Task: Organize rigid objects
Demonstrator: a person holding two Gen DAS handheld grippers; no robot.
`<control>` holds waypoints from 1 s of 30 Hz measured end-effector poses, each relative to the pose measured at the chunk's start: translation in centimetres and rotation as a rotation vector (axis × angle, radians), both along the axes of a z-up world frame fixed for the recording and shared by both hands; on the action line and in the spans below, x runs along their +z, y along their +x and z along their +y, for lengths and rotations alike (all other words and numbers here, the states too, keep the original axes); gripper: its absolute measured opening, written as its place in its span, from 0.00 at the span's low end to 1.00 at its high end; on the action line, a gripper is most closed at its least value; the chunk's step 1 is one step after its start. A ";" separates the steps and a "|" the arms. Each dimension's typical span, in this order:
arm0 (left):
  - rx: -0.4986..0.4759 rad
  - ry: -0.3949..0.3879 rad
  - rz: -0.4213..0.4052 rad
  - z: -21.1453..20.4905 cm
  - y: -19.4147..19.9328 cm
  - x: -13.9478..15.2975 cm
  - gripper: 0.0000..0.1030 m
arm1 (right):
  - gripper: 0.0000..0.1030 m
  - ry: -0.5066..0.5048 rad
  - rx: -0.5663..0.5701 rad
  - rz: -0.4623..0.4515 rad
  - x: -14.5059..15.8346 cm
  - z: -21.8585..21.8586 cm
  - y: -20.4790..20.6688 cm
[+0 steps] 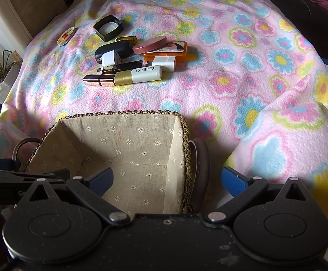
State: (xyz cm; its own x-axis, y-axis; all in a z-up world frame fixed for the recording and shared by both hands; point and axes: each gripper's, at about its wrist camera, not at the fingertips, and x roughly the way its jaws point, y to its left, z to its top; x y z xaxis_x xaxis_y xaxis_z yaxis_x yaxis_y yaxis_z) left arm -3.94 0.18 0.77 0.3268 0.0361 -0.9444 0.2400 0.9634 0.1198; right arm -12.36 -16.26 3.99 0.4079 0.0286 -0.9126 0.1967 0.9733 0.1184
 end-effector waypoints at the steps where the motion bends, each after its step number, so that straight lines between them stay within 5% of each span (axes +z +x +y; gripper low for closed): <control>1: 0.000 0.000 0.000 0.0 0.0 0.0 0.96 | 1.00 0.000 0.000 0.000 0.0 0.0 0.0; 30: -0.002 0.007 0.004 -0.1 -0.1 -0.2 0.96 | 1.00 -0.010 0.010 0.019 -0.2 0.3 0.1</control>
